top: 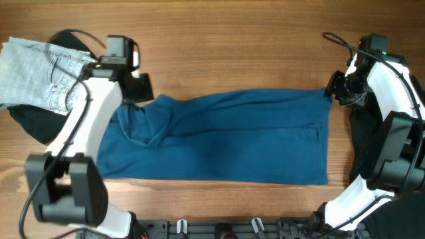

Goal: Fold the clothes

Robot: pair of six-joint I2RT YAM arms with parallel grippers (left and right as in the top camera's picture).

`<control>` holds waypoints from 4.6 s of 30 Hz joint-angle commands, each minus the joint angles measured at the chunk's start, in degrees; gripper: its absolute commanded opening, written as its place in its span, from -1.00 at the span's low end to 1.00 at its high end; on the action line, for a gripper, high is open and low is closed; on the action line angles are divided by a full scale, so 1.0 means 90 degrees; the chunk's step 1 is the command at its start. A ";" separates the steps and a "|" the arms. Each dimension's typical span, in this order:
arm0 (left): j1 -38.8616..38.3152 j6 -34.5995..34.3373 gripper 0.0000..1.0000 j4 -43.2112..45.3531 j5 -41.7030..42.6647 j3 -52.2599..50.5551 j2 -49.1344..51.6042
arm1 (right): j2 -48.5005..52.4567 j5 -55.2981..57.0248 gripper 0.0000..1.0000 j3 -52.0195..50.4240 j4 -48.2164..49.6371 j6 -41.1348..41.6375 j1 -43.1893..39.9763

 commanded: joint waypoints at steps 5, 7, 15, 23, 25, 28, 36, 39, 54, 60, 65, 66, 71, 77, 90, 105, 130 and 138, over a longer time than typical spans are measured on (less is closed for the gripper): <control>-0.0542 0.1265 0.27 0.0015 0.0520 -0.0160 0.0831 | -0.0083 -0.0036 0.15 -0.0010 -0.0002 0.0073 -0.0044; -0.0641 0.1440 0.29 0.0022 0.0510 -0.0165 0.0879 | -0.0083 -0.0051 0.15 -0.0010 -0.0002 0.0075 -0.0044; -0.1032 0.1399 -0.21 -0.0015 -0.0267 -0.0165 0.1365 | -0.0083 -0.0078 0.15 -0.0010 -0.0010 0.0073 -0.0044; -0.1137 0.0095 -0.67 -0.0435 -0.1904 0.0080 0.0801 | -0.0083 -0.0075 0.15 -0.0010 -0.0027 0.0070 -0.0044; -0.1137 -0.0155 -0.71 -0.0495 -0.1897 0.0180 0.0486 | -0.0083 -0.0075 0.15 -0.0010 -0.0022 0.0070 -0.0044; -0.1137 -0.0444 -0.85 -0.0512 -0.1892 0.0289 -0.0034 | -0.0083 -0.0075 0.15 -0.0010 -0.0015 0.0073 -0.0044; -0.0942 -0.0816 -0.92 0.0114 -0.1933 0.0301 -0.1387 | -0.0083 -0.0075 0.16 -0.0010 0.0051 0.0126 -0.0044; -0.0758 -0.0716 -0.92 0.0993 -0.2089 0.0301 -0.1651 | -0.0083 -0.0078 0.16 -0.0010 0.0138 0.0240 -0.0044; -0.0663 0.0134 -0.92 0.2463 -0.1870 0.0301 -0.1547 | -0.0080 -0.1217 0.21 -0.0012 0.1554 -0.0925 -0.0044; -0.0663 0.0134 -0.92 0.2565 -0.1870 0.0301 -0.1156 | 0.0053 -0.0663 0.21 -0.0012 0.1841 -0.0930 -0.0044; -0.0663 0.0136 -0.92 0.2703 -0.1872 0.0301 -0.1047 | 0.0423 -0.0692 0.21 -0.0017 0.1843 -0.0850 -0.0044; -0.0663 0.0221 -0.92 0.2761 -0.1872 0.0301 -0.1047 | 0.0491 -0.0692 0.20 -0.0017 0.1826 -0.0794 -0.0044; -0.0663 0.0707 -0.92 0.2875 -0.1897 0.0301 -0.1047 | 0.0860 -0.0704 0.20 -0.0017 0.1678 -0.0595 -0.0044; -0.0663 0.1015 -0.92 0.3189 -0.1892 0.0301 -0.1044 | 0.1168 -0.0845 0.09 -0.0017 0.1506 -0.0595 -0.0024; -0.0512 0.1479 -0.92 0.3101 -0.1899 0.0301 -0.1042 | 0.0369 -0.1324 -0.91 0.0306 0.1231 -0.0597 -0.0362; -0.0401 0.0148 -0.92 -0.0138 -0.1853 0.0301 -0.1190 | -0.0141 -0.1734 -0.91 0.0304 -0.1134 -0.0945 -0.0593; 0.1336 -0.0738 -0.92 -0.2686 -0.1319 0.0301 -0.1207 | -0.0141 -0.2858 -0.91 0.0304 0.0017 -0.2205 -0.0593; 0.1338 -0.0918 -0.92 -0.2817 -0.1343 0.0301 -0.1207 | -0.0155 -0.3087 -0.92 0.0304 -0.0877 -0.3213 -0.0588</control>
